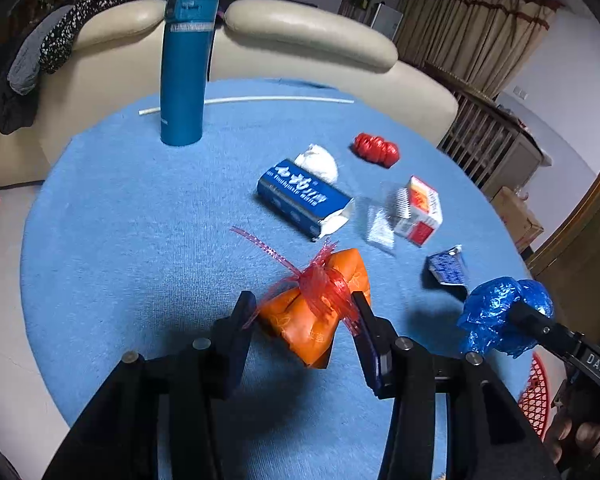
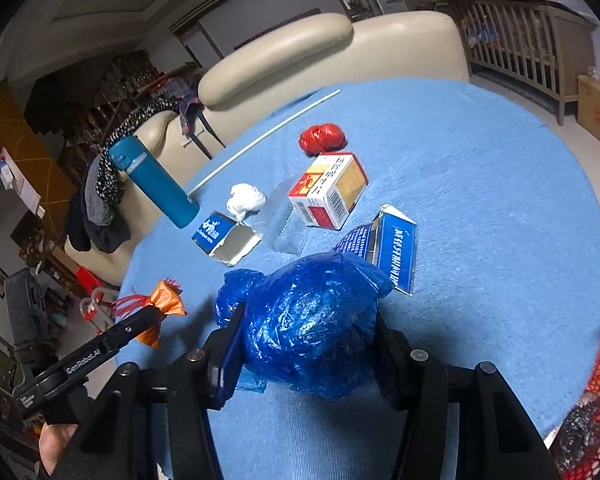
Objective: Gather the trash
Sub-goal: 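Grasp the blue plastic bag with the right tool while the left tool grasps the orange bag, then carry both bags to the red basket and open both tools to drop them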
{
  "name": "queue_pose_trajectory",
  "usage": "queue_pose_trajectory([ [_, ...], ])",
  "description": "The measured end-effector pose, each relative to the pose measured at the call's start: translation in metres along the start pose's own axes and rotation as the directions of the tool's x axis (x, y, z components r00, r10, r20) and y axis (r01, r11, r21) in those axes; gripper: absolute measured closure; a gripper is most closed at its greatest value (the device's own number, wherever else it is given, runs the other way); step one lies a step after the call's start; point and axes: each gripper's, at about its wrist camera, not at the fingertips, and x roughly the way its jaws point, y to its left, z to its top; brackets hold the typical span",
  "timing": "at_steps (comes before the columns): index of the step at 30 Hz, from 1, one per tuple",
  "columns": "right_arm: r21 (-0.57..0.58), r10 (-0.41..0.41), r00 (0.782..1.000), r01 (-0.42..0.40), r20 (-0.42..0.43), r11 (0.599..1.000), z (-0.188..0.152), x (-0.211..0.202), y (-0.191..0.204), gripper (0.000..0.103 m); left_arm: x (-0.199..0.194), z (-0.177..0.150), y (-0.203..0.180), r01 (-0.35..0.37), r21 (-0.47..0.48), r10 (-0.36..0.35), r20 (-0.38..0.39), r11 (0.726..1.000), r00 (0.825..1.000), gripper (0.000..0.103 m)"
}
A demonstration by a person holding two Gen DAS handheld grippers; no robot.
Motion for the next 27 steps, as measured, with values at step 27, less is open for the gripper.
queue_pose_trajectory([
  [27, 0.164, -0.015, 0.984, -0.015, 0.18, 0.986, -0.02, -0.105, -0.08, 0.045, -0.05, -0.009, -0.114, 0.075, 0.203, -0.092, 0.075, 0.976, 0.993, 0.054],
])
